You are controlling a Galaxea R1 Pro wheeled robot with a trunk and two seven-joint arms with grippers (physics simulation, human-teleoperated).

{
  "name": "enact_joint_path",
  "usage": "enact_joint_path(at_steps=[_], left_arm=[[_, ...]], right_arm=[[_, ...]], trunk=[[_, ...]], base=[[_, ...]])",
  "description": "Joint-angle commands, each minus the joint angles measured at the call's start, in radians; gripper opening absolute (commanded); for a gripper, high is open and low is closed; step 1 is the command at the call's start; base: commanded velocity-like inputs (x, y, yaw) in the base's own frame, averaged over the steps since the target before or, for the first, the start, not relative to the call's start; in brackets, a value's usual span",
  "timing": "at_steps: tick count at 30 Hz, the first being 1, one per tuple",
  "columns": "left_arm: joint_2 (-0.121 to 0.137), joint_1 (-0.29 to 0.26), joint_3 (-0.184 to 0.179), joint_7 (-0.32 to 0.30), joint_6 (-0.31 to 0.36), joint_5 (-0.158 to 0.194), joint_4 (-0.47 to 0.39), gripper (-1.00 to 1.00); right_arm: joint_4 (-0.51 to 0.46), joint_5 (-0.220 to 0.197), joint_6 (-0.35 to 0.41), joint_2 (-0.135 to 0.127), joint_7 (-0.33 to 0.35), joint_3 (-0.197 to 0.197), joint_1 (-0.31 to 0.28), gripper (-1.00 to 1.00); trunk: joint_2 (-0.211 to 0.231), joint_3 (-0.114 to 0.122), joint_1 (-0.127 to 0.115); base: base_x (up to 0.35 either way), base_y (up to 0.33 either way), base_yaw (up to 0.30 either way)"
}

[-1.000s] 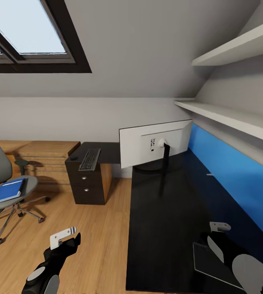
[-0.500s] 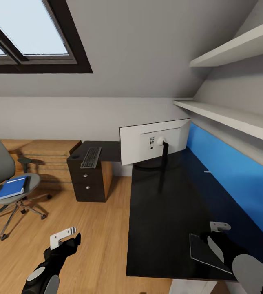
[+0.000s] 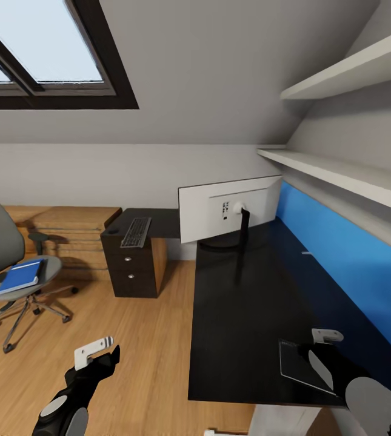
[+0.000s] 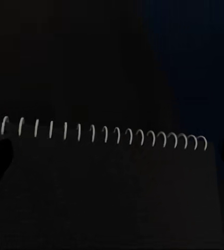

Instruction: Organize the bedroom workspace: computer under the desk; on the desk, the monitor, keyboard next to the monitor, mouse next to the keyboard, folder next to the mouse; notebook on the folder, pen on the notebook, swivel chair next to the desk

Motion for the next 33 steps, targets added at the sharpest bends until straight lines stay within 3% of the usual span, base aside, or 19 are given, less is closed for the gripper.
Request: enact_joint_path(at_steps=[1,18,25,33], left_arm=[[-0.001,0.000,0.000,0.006,0.003,0.011,-0.002,1.00],[-0.001,0.000,0.001,0.006,0.005,0.011,-0.002,1.00],[-0.001,0.000,0.002,0.006,0.004,0.009,-0.001,1.00],[-0.001,0.000,0.002,0.006,0.002,0.009,0.001,1.00]], right_arm=[[-0.002,-0.010,0.006,-0.001,-0.006,0.008,0.000,1.00],[-0.008,-0.009,0.003,-0.001,-0.006,0.006,-0.001,1.00],[-0.012,-0.014,-0.137,-0.007,-0.002,0.001,0.000,1.00],[-0.011,-0.019,-0.173,-0.010,0.003,-0.006,0.000,1.00]], trunk=[[-0.001,-0.001,0.000],[-0.001,-0.001,0.000],[-0.001,-0.001,0.000],[-0.001,-0.001,0.000]], base=[[-0.140,0.000,0.000],[-0.022,0.000,0.000],[0.061,0.000,0.000],[0.113,0.000,0.000]])
